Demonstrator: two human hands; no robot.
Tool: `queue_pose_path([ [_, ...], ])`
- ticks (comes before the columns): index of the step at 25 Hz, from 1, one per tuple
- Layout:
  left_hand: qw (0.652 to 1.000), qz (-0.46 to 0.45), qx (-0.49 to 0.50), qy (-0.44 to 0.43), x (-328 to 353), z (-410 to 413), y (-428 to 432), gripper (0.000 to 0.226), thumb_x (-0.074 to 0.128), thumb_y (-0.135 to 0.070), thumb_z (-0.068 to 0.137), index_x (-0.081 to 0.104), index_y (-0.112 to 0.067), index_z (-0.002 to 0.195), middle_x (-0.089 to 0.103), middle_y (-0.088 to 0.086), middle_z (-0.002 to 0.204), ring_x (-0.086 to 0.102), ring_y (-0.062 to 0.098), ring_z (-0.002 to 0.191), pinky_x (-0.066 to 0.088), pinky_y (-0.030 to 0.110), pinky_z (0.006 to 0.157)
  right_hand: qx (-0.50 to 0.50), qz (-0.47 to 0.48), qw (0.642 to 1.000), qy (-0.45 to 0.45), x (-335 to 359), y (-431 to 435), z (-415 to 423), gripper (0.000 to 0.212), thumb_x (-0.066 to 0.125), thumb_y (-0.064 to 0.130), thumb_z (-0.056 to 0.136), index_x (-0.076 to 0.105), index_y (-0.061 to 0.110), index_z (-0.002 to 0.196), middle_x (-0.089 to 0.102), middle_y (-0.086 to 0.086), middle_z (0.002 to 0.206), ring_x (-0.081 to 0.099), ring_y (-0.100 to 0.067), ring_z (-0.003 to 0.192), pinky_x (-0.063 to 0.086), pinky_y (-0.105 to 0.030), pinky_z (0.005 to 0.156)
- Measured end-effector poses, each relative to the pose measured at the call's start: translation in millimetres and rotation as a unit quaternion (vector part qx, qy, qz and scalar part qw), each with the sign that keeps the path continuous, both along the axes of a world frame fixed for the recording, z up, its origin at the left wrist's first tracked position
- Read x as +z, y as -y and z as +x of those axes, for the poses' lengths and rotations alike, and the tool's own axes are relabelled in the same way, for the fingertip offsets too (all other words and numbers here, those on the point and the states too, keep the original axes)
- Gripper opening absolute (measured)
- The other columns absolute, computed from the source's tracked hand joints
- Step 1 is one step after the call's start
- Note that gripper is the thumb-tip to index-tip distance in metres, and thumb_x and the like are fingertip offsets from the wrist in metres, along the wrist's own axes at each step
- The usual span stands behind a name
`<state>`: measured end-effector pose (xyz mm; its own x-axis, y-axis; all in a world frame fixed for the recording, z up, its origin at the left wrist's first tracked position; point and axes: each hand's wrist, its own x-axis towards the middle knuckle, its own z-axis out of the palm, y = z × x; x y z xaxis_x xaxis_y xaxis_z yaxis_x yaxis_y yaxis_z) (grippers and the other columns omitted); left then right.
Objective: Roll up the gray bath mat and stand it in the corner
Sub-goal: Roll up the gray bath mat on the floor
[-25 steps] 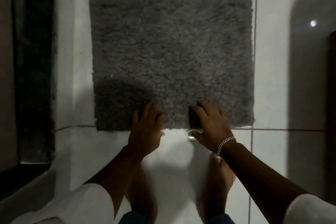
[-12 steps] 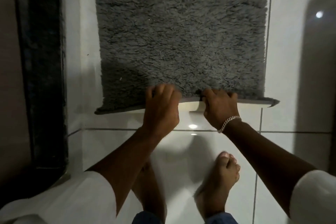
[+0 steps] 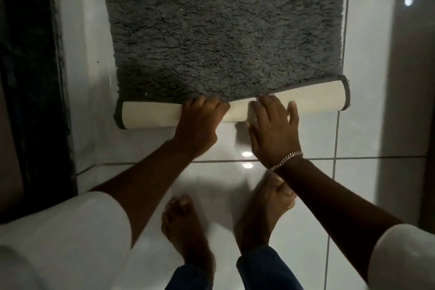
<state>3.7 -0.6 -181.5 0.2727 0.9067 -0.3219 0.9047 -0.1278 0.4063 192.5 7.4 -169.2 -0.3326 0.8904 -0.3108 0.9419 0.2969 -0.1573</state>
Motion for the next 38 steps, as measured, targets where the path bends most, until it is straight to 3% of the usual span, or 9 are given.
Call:
queue_pose_path([
  [3, 0.992, -0.051, 0.033, 0.108, 0, -17, -33, 0.05, 0.061, 0.01, 0.079, 0.059, -0.004, 0.127, 0.066, 0.019, 0.123, 0.059, 0.036, 0.114, 0.047, 0.048, 0.1, -0.02, 0.0, 1.0, 0.015, -6, -17, -6, 0.04, 0.048, 0.027, 0.088, 0.049, 0.014, 0.126, 0.055, -0.012, 0.13, 0.047, -0.032, 0.125, 0.021, -0.062, 0.112],
  [7, 0.998, 0.055, 0.014, -0.041, 7, -5, -24, 0.053, 0.043, -0.003, 0.079, 0.051, -0.007, 0.131, 0.045, 0.017, 0.151, 0.034, 0.041, 0.142, 0.02, 0.069, 0.115, -0.011, -0.022, 0.999, 0.047, -11, -80, -21, 0.035, 0.04, 0.033, 0.088, 0.051, 0.014, 0.116, 0.06, -0.013, 0.116, 0.052, -0.033, 0.108, 0.03, -0.054, 0.104],
  [11, 0.99, -0.006, 0.006, -0.137, -4, 13, -23, 0.086, 0.047, -0.053, 0.087, 0.016, -0.008, 0.153, 0.005, 0.014, 0.166, 0.0, 0.041, 0.151, 0.007, 0.069, 0.117, -0.025, -0.011, 0.999, 0.02, -7, -118, -23, 0.042, 0.048, 0.042, 0.087, 0.05, 0.014, 0.118, 0.056, -0.015, 0.123, 0.05, -0.034, 0.116, 0.029, -0.055, 0.107],
  [17, 0.992, 0.028, -0.01, -0.124, -19, -6, -66, 0.082, 0.048, -0.048, 0.089, 0.016, -0.01, 0.154, 0.016, 0.013, 0.165, 0.009, 0.04, 0.151, 0.011, 0.071, 0.116, 0.031, -0.028, 0.999, 0.029, -1, -89, -6, 0.063, 0.034, 0.051, 0.095, 0.027, 0.015, 0.147, 0.021, -0.013, 0.16, 0.016, -0.032, 0.148, 0.008, -0.069, 0.111],
  [23, 0.983, 0.074, 0.061, -0.158, -4, -4, -107, 0.073, 0.037, -0.046, 0.098, 0.007, -0.012, 0.156, 0.007, 0.016, 0.165, 0.003, 0.038, 0.151, 0.005, 0.072, 0.116, 0.006, -0.088, 0.996, 0.027, -17, -148, -22, 0.067, 0.015, 0.056, 0.095, 0.01, 0.021, 0.152, 0.007, -0.006, 0.163, 0.002, -0.025, 0.15, -0.002, -0.067, 0.113],
  [29, 0.984, -0.036, 0.071, -0.158, 1, 15, -82, 0.085, 0.019, -0.071, 0.091, 0.009, -0.018, 0.156, 0.007, 0.015, 0.165, 0.002, 0.044, 0.15, 0.008, 0.079, 0.11, -0.013, -0.195, 0.98, 0.028, -15, -190, -29, 0.073, 0.017, 0.057, 0.095, -0.009, 0.02, 0.152, -0.014, -0.005, 0.163, -0.015, -0.025, 0.149, -0.006, -0.066, 0.115],
  [32, 0.985, -0.044, 0.066, -0.152, -6, -4, -113, 0.085, 0.004, -0.072, 0.09, 0.012, -0.019, 0.156, 0.012, 0.013, 0.165, 0.006, 0.042, 0.15, 0.011, 0.08, 0.108, 0.002, -0.145, 0.989, 0.0, -13, -214, -42, 0.072, 0.022, 0.056, 0.095, -0.003, 0.021, 0.152, -0.006, -0.007, 0.164, -0.009, -0.027, 0.15, -0.004, -0.068, 0.114],
  [35, 0.987, -0.048, 0.076, -0.133, -20, -11, -137, 0.085, 0.0, -0.073, 0.087, 0.0, -0.023, 0.156, 0.003, 0.009, 0.167, -0.001, 0.04, 0.151, 0.003, 0.079, 0.109, 0.003, -0.031, 0.999, -0.041, 0, -199, -40, 0.062, 0.029, 0.045, 0.095, 0.019, 0.019, 0.151, 0.01, -0.01, 0.163, 0.004, -0.029, 0.15, 0.002, -0.069, 0.113],
  [38, 0.987, -0.047, 0.085, -0.129, -24, -15, -157, 0.082, 0.001, -0.071, 0.089, 0.0, -0.024, 0.155, 0.003, 0.008, 0.167, -0.001, 0.04, 0.151, 0.002, 0.079, 0.108, 0.04, -0.01, 0.999, -0.029, -1, -175, -31, 0.059, 0.027, 0.051, 0.096, 0.027, 0.024, 0.149, 0.015, -0.01, 0.162, 0.009, -0.03, 0.15, 0.004, -0.067, 0.113],
])
